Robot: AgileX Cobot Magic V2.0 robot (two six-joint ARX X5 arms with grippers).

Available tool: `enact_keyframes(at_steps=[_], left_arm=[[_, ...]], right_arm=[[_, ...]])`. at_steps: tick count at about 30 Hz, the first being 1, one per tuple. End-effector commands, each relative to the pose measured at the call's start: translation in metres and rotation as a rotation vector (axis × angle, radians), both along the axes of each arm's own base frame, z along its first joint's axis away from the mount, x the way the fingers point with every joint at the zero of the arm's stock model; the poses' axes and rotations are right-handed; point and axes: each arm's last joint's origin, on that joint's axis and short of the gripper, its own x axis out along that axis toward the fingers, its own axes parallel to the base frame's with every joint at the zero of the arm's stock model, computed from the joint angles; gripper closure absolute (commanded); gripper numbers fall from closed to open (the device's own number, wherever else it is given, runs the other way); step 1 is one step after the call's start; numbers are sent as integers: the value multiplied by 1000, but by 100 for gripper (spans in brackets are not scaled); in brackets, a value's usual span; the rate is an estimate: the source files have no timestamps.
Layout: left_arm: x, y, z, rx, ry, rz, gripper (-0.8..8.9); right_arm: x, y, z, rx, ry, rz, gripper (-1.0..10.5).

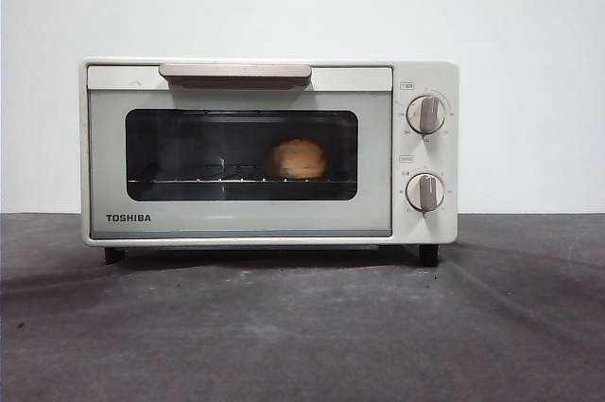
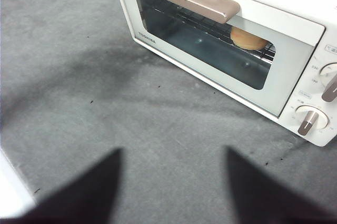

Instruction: The left arm flap open the oven, the right arm pick bread and place it into oven, the left arm flap close the oven

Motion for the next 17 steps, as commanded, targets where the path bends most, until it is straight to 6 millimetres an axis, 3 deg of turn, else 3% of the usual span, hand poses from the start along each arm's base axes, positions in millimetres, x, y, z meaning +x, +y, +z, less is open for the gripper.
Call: enact_keyframes(at_steps=[1,17], left_arm=[[0,0,6,7,-33,-11,797],[0,0,7,6,-35,-10,797]], right_arm=[[1,2,3,-1,-27,-19,938],[3,2,6,21,-59,-79,938]])
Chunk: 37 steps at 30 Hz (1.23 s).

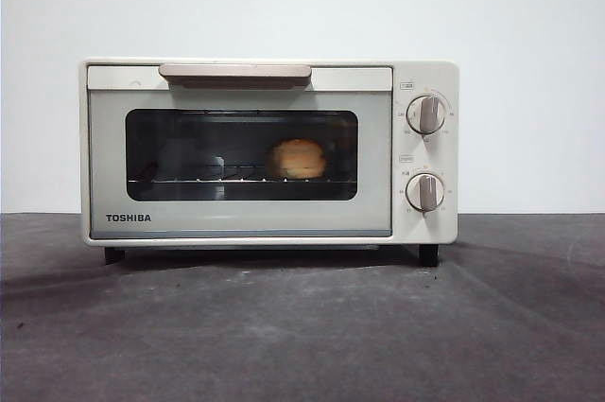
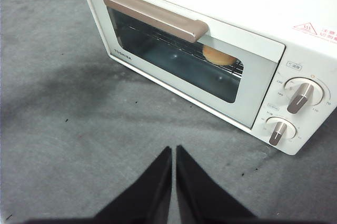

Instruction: The left arm flap open the oven, the right arm pick bread and place it into oven, the left arm flap close the oven

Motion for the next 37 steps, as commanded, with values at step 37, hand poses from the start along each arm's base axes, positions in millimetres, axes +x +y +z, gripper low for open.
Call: enact_keyframes(at_steps=[37], left_arm=[[-11,29,-104,116,-664,446,797]], right_arm=[[0,3,3,22,-4,3,938]])
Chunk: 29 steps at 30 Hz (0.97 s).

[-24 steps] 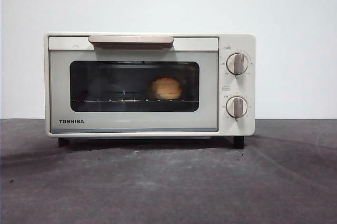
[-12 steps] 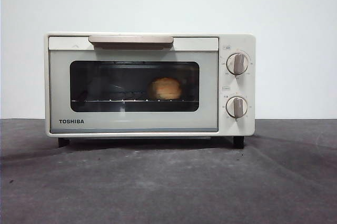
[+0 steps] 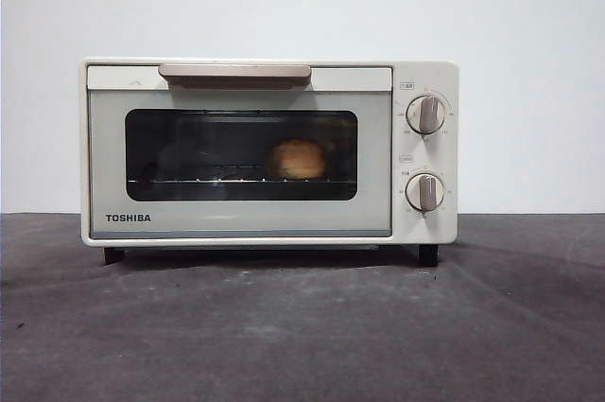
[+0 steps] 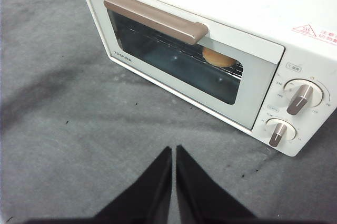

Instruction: The left arm flap open the oven, the right arm pick bread and place it into oven, the left arm flap close the oven

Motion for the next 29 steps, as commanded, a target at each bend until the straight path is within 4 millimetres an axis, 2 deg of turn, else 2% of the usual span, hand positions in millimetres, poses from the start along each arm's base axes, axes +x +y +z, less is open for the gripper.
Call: enact_keyframes(at_steps=[1,8,17,22,29], left_arm=[[1,0,-17,1,10,8,797],[6,0,-56,5,88,8,797],[11,0,-86,8,200,8,797],[9,0,-94,11,290,8,797],[9,0,-95,3,296,7,797]], right_arm=[[0,3,3,17,-2,4,938],[0,3,3,16,-2,4,938],[0,3,3,17,-2,4,938],[0,3,3,16,-2,4,938],[0,3,3,17,-2,4,938]])
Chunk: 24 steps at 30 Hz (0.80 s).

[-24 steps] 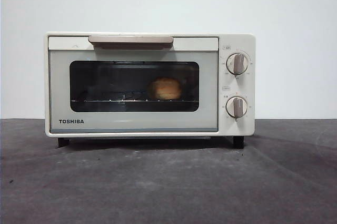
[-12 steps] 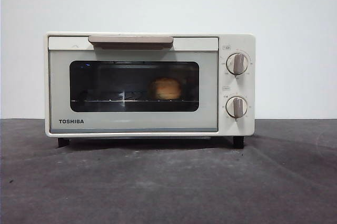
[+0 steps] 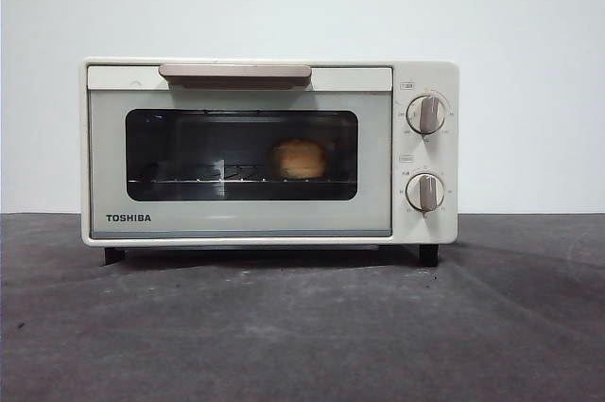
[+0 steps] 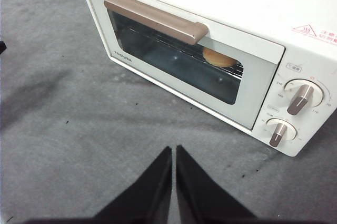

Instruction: The left arm flap open the oven, the right arm pick bread and place it into oven, the left arm flap close the oven

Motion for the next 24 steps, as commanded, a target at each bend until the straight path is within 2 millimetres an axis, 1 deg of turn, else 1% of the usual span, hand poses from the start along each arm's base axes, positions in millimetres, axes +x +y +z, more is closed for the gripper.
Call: enact_keyframes(at_steps=[1,22,24], left_arm=[[1,0,-7,-4,25,4,797],[1,0,-7,-4,25,4,797],[1,0,-7,-4,25,4,797]], right_arm=[[0,3,3,17,-2,5,938],[0,3,3,16,-2,5,938],[-1,0,5,12,-24,-2,938]])
